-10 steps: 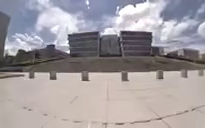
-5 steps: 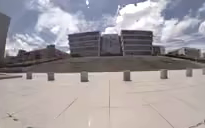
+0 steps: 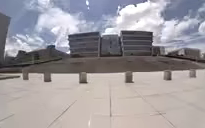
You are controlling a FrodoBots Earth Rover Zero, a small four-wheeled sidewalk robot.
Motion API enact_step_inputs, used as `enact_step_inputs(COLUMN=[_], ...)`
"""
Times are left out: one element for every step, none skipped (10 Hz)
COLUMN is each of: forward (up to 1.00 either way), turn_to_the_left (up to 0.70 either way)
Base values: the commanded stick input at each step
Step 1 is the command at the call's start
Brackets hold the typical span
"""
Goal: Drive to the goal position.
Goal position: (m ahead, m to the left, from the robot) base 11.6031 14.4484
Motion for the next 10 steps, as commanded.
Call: enact_step_inputs(forward=[0.7,0.7,0.7,0.7,0.7,0.7,0.7,0.7,0.7,0.7], turn_to_the_left=[0.0,0.0,0.0,0.04,0.11,0.1,0.11,0.1,0.05,0.01])
